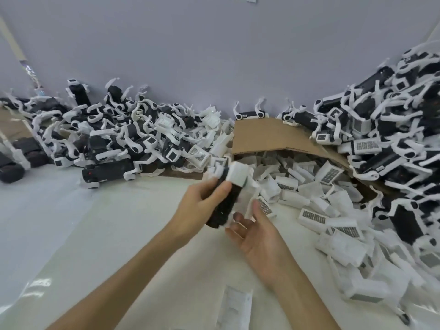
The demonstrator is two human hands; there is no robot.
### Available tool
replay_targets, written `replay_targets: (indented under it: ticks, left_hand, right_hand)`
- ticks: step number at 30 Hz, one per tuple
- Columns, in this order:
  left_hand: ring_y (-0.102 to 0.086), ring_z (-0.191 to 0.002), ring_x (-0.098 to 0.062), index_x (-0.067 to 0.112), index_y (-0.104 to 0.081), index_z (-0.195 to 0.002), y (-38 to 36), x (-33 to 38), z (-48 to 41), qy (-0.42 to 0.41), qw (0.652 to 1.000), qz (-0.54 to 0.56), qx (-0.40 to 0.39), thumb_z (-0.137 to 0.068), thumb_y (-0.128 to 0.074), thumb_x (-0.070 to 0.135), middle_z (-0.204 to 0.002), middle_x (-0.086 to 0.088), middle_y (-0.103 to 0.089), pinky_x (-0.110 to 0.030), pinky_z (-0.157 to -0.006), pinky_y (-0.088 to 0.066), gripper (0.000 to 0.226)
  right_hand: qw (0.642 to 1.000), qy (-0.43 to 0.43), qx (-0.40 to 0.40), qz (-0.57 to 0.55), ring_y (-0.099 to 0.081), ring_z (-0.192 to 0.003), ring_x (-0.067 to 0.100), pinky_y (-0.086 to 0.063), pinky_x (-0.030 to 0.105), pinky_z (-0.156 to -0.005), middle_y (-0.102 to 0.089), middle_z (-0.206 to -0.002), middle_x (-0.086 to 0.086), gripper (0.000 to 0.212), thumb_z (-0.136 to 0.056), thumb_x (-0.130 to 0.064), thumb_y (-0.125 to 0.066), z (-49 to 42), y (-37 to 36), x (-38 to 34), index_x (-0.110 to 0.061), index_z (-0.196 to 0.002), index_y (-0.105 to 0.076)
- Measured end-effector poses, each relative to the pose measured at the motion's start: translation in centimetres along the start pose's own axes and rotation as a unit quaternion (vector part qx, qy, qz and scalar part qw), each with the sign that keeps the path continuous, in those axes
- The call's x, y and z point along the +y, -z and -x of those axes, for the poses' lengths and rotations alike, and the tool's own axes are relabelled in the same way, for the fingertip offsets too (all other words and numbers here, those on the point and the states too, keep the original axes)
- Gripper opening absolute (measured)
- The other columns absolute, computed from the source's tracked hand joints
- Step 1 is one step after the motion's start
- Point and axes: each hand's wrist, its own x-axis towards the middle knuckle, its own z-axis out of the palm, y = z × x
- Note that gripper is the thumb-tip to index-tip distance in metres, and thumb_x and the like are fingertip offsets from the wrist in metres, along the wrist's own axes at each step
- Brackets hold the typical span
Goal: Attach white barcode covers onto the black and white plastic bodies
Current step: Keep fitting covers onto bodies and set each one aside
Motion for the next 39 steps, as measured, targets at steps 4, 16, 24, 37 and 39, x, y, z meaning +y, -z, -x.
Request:
replay_targets:
  ticks: [4,16,24,37,39]
  left_hand:
    - [-0.071,-0.079,-0.019,0.023,-0.074,-0.101,0.6,-0.6,1.2,0.055,0.996,0.071,-0.007,-0.092,-0.051,0.063,-0.100,-0.007,-0.077,-0.027,-0.059,-0.055,0.048]
    - [-0.067,-0.113,-0.031,0.008,-0.074,-0.118,1.9,-3.5,0.1,0.192,0.916,0.327,-0.129,-0.102,-0.041,0.038,-0.128,-0.014,-0.068,-0.042,-0.092,-0.056,0.047]
    - [-0.068,-0.115,-0.027,0.016,-0.073,-0.121,1.8,-3.5,0.1,0.165,0.941,0.262,-0.136,-0.104,-0.038,0.046,-0.127,-0.011,-0.069,-0.034,-0.082,-0.059,0.049]
    - [-0.059,-0.127,-0.035,0.003,-0.056,-0.138,1.5,-3.8,0.1,0.146,0.949,0.247,-0.127,-0.103,-0.041,0.041,-0.136,-0.020,-0.062,-0.039,-0.100,-0.053,0.053]
    - [-0.060,-0.126,-0.033,0.004,-0.056,-0.138,1.5,-3.8,0.1,0.147,0.951,0.242,-0.123,-0.104,-0.040,0.041,-0.136,-0.019,-0.061,-0.038,-0.101,-0.053,0.053]
  right_hand:
    - [0.997,0.012,0.000,0.077,-0.046,-0.046,0.015,-0.043,0.028,-0.053,-0.054,-0.059,0.006,0.045,-0.087,-0.054,-0.050,0.1,-0.3,0.2,-0.023,-0.076,-0.080]
    - [0.968,0.145,0.085,0.188,-0.048,-0.063,0.026,-0.044,0.030,-0.053,-0.060,-0.079,0.021,0.067,-0.084,-0.053,-0.052,-0.4,0.5,0.2,0.004,-0.117,-0.062]
    - [0.886,0.216,0.098,0.398,-0.067,-0.079,0.025,-0.054,0.034,-0.068,-0.070,-0.083,-0.003,0.027,-0.096,-0.038,-0.050,0.1,0.3,0.4,-0.014,-0.094,-0.062]
    - [0.905,0.248,0.028,0.343,-0.068,-0.104,0.022,-0.055,0.034,-0.085,-0.073,-0.112,0.003,0.036,-0.086,-0.025,-0.054,0.5,0.5,-0.4,-0.022,-0.118,-0.069]
    - [0.880,0.279,0.052,0.381,-0.068,-0.100,0.013,-0.054,0.024,-0.082,-0.073,-0.110,-0.007,0.031,-0.084,-0.032,-0.061,0.7,0.2,0.0,-0.029,-0.114,-0.068]
